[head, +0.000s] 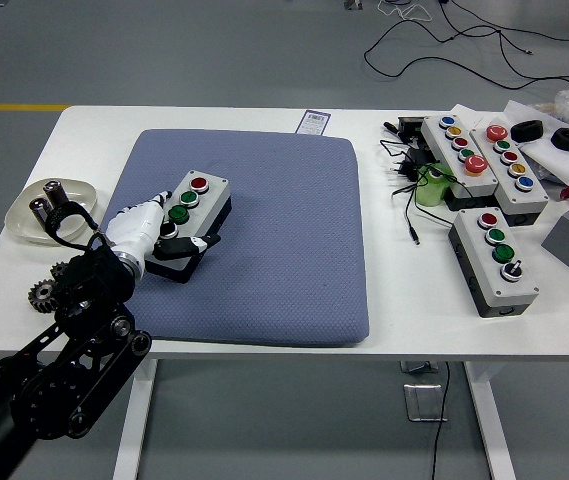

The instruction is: Pick up the button,place it on the desk,press the button,press the button

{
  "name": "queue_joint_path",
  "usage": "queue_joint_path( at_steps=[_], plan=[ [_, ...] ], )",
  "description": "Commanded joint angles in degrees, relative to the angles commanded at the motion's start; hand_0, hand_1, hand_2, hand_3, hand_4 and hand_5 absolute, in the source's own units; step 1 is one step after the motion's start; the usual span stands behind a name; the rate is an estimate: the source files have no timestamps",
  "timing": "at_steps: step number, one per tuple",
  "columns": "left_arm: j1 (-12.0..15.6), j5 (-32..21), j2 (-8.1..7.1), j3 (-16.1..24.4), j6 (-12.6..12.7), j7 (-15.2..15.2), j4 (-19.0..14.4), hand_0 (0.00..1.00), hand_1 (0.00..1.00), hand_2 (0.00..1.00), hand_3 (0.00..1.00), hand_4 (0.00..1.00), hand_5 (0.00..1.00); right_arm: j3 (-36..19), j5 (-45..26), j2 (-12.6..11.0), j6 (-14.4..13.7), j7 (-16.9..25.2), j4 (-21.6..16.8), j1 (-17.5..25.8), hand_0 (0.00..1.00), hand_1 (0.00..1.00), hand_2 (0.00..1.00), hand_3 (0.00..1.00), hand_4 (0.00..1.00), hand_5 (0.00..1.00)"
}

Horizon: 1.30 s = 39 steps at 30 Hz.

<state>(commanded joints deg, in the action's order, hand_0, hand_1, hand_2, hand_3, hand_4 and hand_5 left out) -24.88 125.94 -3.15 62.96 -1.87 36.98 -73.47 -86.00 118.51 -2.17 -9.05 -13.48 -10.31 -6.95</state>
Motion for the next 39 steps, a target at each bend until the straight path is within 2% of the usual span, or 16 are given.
queue_joint_path(
  at_steps=[5, 8, 13, 15, 16, 20, 21, 26, 27, 32, 33, 34, 39],
  plan=[
    [-0.8, 0.8, 0.27, -0.5, -1.1, 0.0, 0.8, 0.998, 0.998, 0.998, 0.998, 0.998, 0.740, 0.4, -0.3, -0.1, 0.0, 0.0, 0.0, 0.1, 0.673, 0.658, 0.674, 0.624, 0.310, 0.173],
    [-1.3, 0.6, 0.44, -0.7, -2.7, 0.0, 1.2, 0.998, 0.998, 0.998, 0.998, 0.998, 0.740, 0.5, -0.4, -0.1, 0.0, 0.1, 0.0, 0.0, 0.673, 0.658, 0.674, 0.624, 0.310, 0.173],
    [-2.5, 0.8, 0.93, -1.2, -1.9, 0.0, 2.9, 0.992, 0.998, 0.998, 0.998, 0.998, 0.737, 0.3, -0.2, -0.1, 0.1, 0.1, 0.0, -0.1, 0.673, 0.658, 0.674, 0.624, 0.310, 0.173],
    [-2.8, 1.6, 1.13, -1.0, -2.5, 0.0, 3.3, 0.992, 0.998, 0.998, 0.998, 0.998, 0.737, 0.2, -0.1, -0.2, 0.1, 0.1, 0.0, -0.1, 0.673, 0.658, 0.674, 0.624, 0.310, 0.173],
    [-3.0, 1.8, 1.15, -0.9, -2.6, 0.0, 3.4, 0.777, 0.959, 0.998, 0.998, 0.998, 0.624, 0.2, -0.1, -0.2, 0.1, 0.1, 0.0, -0.2, 0.673, 0.658, 0.674, 0.624, 0.310, 0.173],
    [-3.8, 3.2, 1.06, -0.6, -4.8, 0.0, 4.1, 0.777, 0.959, 0.998, 0.998, 0.998, 0.624, 0.1, -0.1, -0.2, 0.0, 0.1, 0.0, -0.3, 0.673, 0.658, 0.674, 0.624, 0.310, 0.173],
    [-4.0, 3.7, 1.05, -0.4, -5.9, 0.0, 4.4, 0.513, 0.738, 0.997, 0.947, 0.974, 0.509, 0.2, -0.1, -0.3, 0.0, 0.1, 0.0, -0.3, 0.673, 0.658, 0.674, 0.624, 0.310, 0.173],
    [-4.8, 4.1, 0.97, -0.1, -9.0, 0.0, 6.1, 0.513, 0.738, 0.997, 0.947, 0.974, 0.509, 0.0, 0.0, -0.3, 0.0, 0.1, 0.0, -0.4, 0.673, 0.658, 0.674, 0.624, 0.310, 0.173],
    [-4.9, 4.1, 0.97, -0.2, -9.5, 0.0, 6.8, 0.420, 0.623, 0.911, 0.926, 0.961, 0.478, 0.1, 0.0, -0.3, 0.0, 0.1, 0.0, -0.4, 0.673, 0.658, 0.674, 0.624, 0.310, 0.173],
    [-5.1, 4.1, 0.98, -0.3, -10.0, 0.0, 8.5, 0.420, 0.623, 0.911, 0.926, 0.961, 0.478, 0.1, 0.0, -0.4, 0.0, 0.1, 0.0, -0.4, 0.673, 0.658, 0.674, 0.624, 0.310, 0.173],
    [-5.1, 4.1, 0.98, -0.4, -9.9, 0.0, 8.7, 0.420, 0.623, 0.911, 0.926, 0.961, 0.478, 0.1, 0.0, -0.4, 0.0, 0.1, 0.0, -0.4, 0.673, 0.658, 0.674, 0.624, 0.310, 0.173],
    [-5.1, 4.1, 0.96, -0.4, -9.2, 0.0, 8.8, 0.310, 0.485, 0.796, 0.922, 0.955, 0.454, 0.1, 0.0, -0.4, 0.0, 0.1, 0.0, -0.4, 0.673, 0.658, 0.674, 0.624, 0.310, 0.173],
    [-5.1, 4.1, 0.86, -0.6, -5.1, 0.0, 8.6, 0.310, 0.485, 0.796, 0.922, 0.955, 0.454, -0.1, 0.2, -0.4, 0.0, 0.1, 0.0, -0.4, 0.673, 0.658, 0.674, 0.624, 0.310, 0.173]
  ],
)
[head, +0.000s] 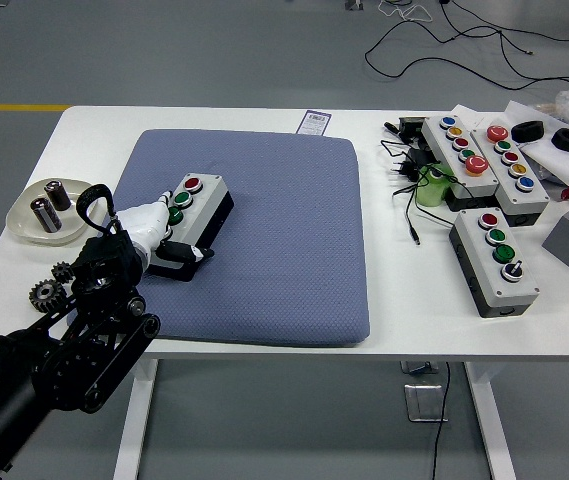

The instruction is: Pick up the button,place it on the desk,press the button,press the button

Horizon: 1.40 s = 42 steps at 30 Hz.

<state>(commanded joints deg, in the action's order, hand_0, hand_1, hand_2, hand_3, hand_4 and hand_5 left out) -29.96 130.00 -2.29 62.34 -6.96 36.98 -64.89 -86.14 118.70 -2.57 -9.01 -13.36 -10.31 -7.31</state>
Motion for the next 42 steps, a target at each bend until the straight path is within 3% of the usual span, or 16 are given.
queue_joint_path(
  at_steps=[1, 5, 6, 12, 13, 18, 19, 20, 23, 24, 28, 29, 30, 36, 42],
  plan=[
    [0.0, 0.0, -0.03, 0.0, 0.6, 0.0, 0.0, 0.194, 0.315, 0.611, 0.908, 0.948, 0.427, 0.0, 0.0, 0.0, 0.0, 0.0, 0.0, 0.0, 0.673, 0.658, 0.674, 0.624, 0.310, 0.173],
    [-0.2, 0.0, -0.12, -0.2, 1.8, 0.0, 0.2, 0.194, 0.315, 0.611, 0.908, 0.948, 0.427, -0.1, 0.1, 0.0, 0.0, 0.0, 0.0, 0.0, 0.673, 0.658, 0.674, 0.624, 0.310, 0.173],
    [-0.2, 0.0, -0.12, -0.2, 1.8, 0.0, 0.4, 0.102, 0.207, 0.389, 0.846, 0.926, 0.379, -0.1, 0.1, 0.0, 0.0, 0.0, 0.0, 0.0, 0.673, 0.658, 0.674, 0.624, 0.310, 0.173],
    [-0.2, 0.0, -0.31, -0.7, 1.4, 0.0, 1.6, 0.102, 0.207, 0.389, 0.846, 0.926, 0.379, -0.1, 0.1, 0.0, 0.0, 0.0, 0.0, -0.1, 0.673, 0.658, 0.674, 0.624, 0.310, 0.173],
    [-0.2, 0.0, -0.35, -0.7, 1.3, 0.0, 1.7, 0.049, 0.152, 0.297, 0.758, 0.912, 0.350, -0.1, 0.2, 0.0, 0.0, 0.0, 0.0, -0.1, 0.673, 0.658, 0.674, 0.624, 0.310, 0.173],
    [-0.4, 0.0, -1.16, -1.6, 1.4, 0.0, 2.4, 0.049, 0.152, 0.297, 0.758, 0.912, 0.350, -0.4, 0.5, 0.0, 0.0, 0.0, 0.0, -0.1, 0.673, 0.658, 0.674, 0.624, 0.310, 0.173],
    [-0.4, 0.0, -1.44, -2.0, 1.9, 0.0, 2.4, 0.029, 0.106, 0.206, 0.527, 0.905, 0.300, -0.5, 0.5, 0.0, 0.0, 0.0, 0.0, -0.1, 0.673, 0.658, 0.674, 0.624, 0.310, 0.173],
    [-0.4, 0.0, -1.53, -2.1, 2.0, 0.0, 2.5, 0.029, 0.106, 0.206, 0.527, 0.905, 0.300, -0.5, 0.6, 0.0, 0.0, 0.0, 0.0, -0.1, 0.673, 0.658, 0.674, 0.624, 0.310, 0.173],
    [-0.5, 0.0, -2.60, -3.0, 4.8, 0.0, 2.2, 0.029, 0.106, 0.206, 0.527, 0.905, 0.300, -0.8, 0.8, 0.0, 0.0, 0.0, 0.0, -0.1, 0.673, 0.658, 0.674, 0.624, 0.310, 0.173],
    [-0.6, 0.0, -2.95, -3.1, 5.6, 0.0, 2.1, 0.032, 0.099, 0.155, 0.370, 0.906, 0.302, -0.9, 0.9, 0.0, 0.1, 0.0, 0.0, -0.1, 0.673, 0.658, 0.674, 0.624, 0.310, 0.173],
    [-0.8, 0.0, -4.63, -3.8, 9.0, 0.0, 1.7, 0.032, 0.099, 0.155, 0.370, 0.906, 0.302, -1.3, 1.3, 0.0, 0.1, 0.0, 0.0, 0.1, 0.673, 0.658, 0.674, 0.624, 0.310, 0.173],
    [-0.9, 0.0, -5.32, -4.1, 9.9, -0.7, 1.7, 0.032, 0.099, 0.155, 0.370, 0.906, 0.302, -1.4, 1.5, 0.0, 0.1, 0.0, 0.0, 0.1, 0.673, 0.658, 0.674, 0.624, 0.310, 0.173],
    [-1.0, 0.0, -5.95, -4.4, 10.4, -2.1, 1.8, 0.035, 0.087, 0.114, 0.309, 0.905, 0.319, -1.5, 1.6, 0.1, 0.1, 0.0, 0.0, 0.1, 0.673, 0.658, 0.674, 0.624, 0.310, 0.173],
    [-1.3, 0.0, -9.26, -6.5, 12.9, -10.6, 2.4, 0.035, 0.087, 0.114, 0.309, 0.905, 0.319, -1.6, 1.7, 0.2, 0.1, -0.1, 0.0, 0.2, 0.673, 0.658, 0.674, 0.624, 0.310, 0.173],
    [-2.0, 0.0, -13.83, -10.0, 16.2, -20.8, 2.5, 0.037, 0.084, 0.108, 0.301, 0.903, 0.321, -1.8, 1.9, 0.3, 0.1, -0.1, 0.0, 0.3, 0.673, 0.658, 0.674, 0.624, 0.310, 0.173]
  ],
)
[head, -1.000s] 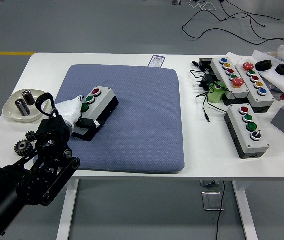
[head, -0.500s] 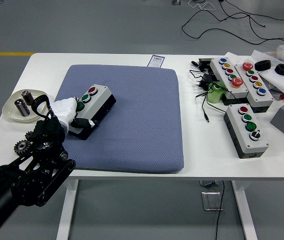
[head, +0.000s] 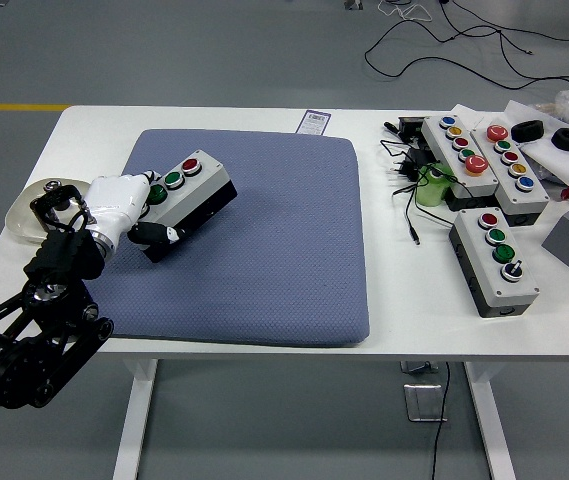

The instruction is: Pick up the button,place it on the desk,press the button,press the button

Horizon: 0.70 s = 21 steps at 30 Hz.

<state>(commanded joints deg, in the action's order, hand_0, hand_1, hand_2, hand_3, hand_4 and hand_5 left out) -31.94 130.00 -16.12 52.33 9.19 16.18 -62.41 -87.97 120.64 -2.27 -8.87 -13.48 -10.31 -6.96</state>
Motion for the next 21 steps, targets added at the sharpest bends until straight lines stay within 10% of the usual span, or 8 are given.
queue_joint_path(
  at_steps=[10, 21],
  plan=[
    [-1.2, 0.0, -8.41, -2.9, 1.0, -19.6, -0.1, 0.045, 0.086, 0.110, 0.313, 0.887, 0.302, 0.1, -0.1, 0.1, 0.0, 0.0, 0.0, 0.2, 0.673, 0.658, 0.674, 0.624, 0.310, 0.173],
    [-1.3, 0.0, -12.77, -6.5, 6.5, -27.7, 0.6, 0.042, 0.081, 0.112, 0.317, 0.897, 0.337, 0.2, -0.1, 0.2, 0.1, 0.0, 0.0, -0.1, 0.673, 0.658, 0.674, 0.624, 0.310, 0.173]
  ],
)
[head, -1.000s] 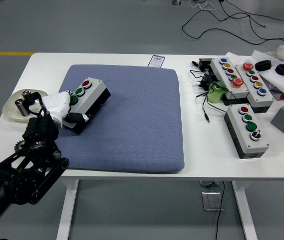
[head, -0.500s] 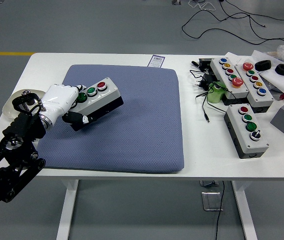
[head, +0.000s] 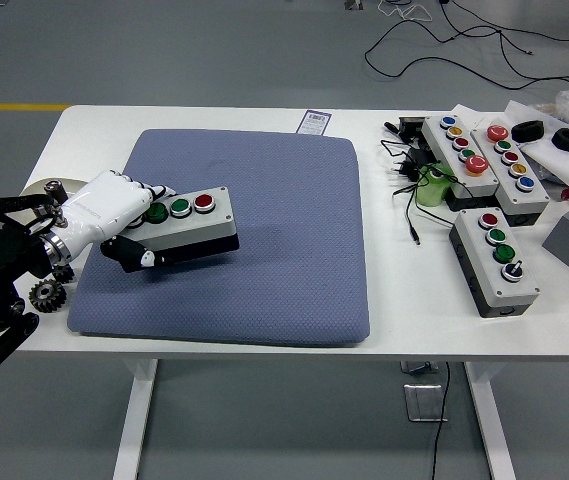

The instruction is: Pick up the button,place it on the desk,press the button,press the button

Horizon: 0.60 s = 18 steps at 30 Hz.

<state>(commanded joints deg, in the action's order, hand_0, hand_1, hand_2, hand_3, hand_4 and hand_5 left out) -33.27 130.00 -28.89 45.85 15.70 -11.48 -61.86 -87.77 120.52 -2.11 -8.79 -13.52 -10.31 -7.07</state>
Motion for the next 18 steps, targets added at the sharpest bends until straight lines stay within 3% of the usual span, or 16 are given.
queue_joint_path(
  at_steps=[7, 15, 16, 18],
  plan=[
    [0.0, 0.0, -1.15, -3.7, 4.9, -3.1, 0.4, 0.040, 0.082, 0.113, 0.320, 0.897, 0.336, 0.2, -0.1, 0.0, 0.0, 0.0, 0.0, -0.1, 0.673, 0.658, 0.674, 0.624, 0.310, 0.173],
    [-0.8, 0.0, -1.76, -6.1, 5.3, -3.3, 1.5, 0.039, 0.084, 0.116, 0.325, 0.895, 0.341, 0.3, 0.1, 0.0, 0.0, 0.0, 0.0, -0.1, 0.673, 0.658, 0.674, 0.624, 0.310, 0.173],
    [-1.0, 0.0, -1.88, -6.3, 5.3, -3.2, 1.7, 0.050, 0.131, 0.159, 0.381, 0.899, 0.373, 0.4, 0.1, 0.0, 0.0, 0.0, 0.0, -0.1, 0.673, 0.658, 0.674, 0.624, 0.310, 0.173],
    [-1.2, 0.0, -2.11, -6.7, 4.9, -3.2, 2.0, 0.050, 0.131, 0.159, 0.381, 0.899, 0.373, 0.4, 0.0, 0.0, 0.0, 0.0, 0.0, -0.1, 0.673, 0.658, 0.674, 0.624, 0.310, 0.173]
  ],
)
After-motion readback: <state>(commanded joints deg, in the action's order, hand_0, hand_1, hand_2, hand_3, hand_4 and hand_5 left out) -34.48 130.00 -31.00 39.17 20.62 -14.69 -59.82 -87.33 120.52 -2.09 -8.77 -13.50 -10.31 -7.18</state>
